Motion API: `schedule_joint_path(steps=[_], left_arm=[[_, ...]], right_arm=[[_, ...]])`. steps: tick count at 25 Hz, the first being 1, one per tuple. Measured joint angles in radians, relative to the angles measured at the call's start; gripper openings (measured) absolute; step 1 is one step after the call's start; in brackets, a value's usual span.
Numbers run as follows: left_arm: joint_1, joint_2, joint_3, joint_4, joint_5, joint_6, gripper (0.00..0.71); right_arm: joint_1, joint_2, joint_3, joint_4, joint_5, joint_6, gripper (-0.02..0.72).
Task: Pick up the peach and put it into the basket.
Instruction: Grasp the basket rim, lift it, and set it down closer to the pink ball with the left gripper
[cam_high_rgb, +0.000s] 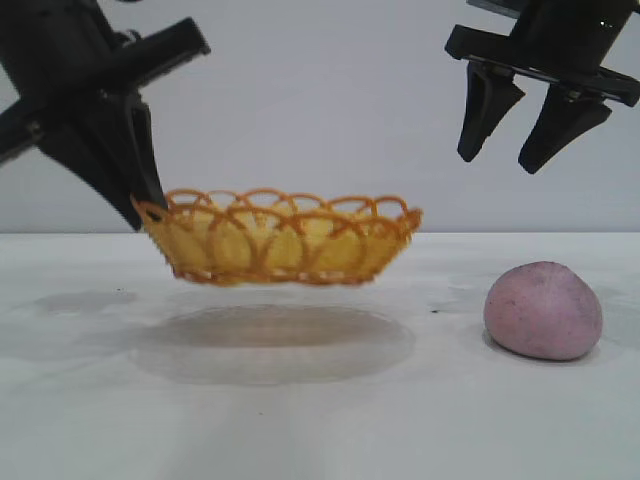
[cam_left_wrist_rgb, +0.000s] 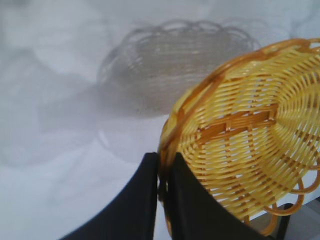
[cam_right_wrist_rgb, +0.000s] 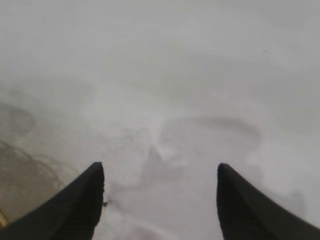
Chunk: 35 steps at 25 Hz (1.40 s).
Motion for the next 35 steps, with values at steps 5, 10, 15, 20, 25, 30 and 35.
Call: schedule_joint_path(steps=[5, 10, 15, 20, 25, 30, 35], left_arm=[[-0.002, 0.044, 0.0, -0.004, -0.006, 0.001, 0.0], [-0.002, 0.062, 0.0, -0.018, -0.017, 0.001, 0.0], [-0.002, 0.064, 0.0, -0.032, -0.018, 0.001, 0.152], [-0.002, 0.064, 0.0, -0.038, 0.007, 0.001, 0.411], [-0.002, 0.046, 0.0, -0.011, 0.038, 0.001, 0.446], [-0.002, -0.033, -0.007, 0.108, 0.041, 0.001, 0.471], [-0.002, -0.07, -0.06, 0.336, 0.065, -0.023, 0.471]], right_arm=[[0.0, 0.0, 0.0, 0.0, -0.002, 0.0, 0.415], [0.0, 0.0, 0.0, 0.0, -0.002, 0.0, 0.415], [0.0, 0.0, 0.0, 0.0, -0.002, 0.0, 0.415], [0.0, 0.0, 0.0, 0.0, -0.002, 0.0, 0.415], [0.0, 0.0, 0.0, 0.0, -0.002, 0.0, 0.415], [0.0, 0.0, 0.0, 0.0, -0.002, 0.0, 0.415], [0.0, 0.0, 0.0, 0.0, -0.002, 0.0, 0.415]])
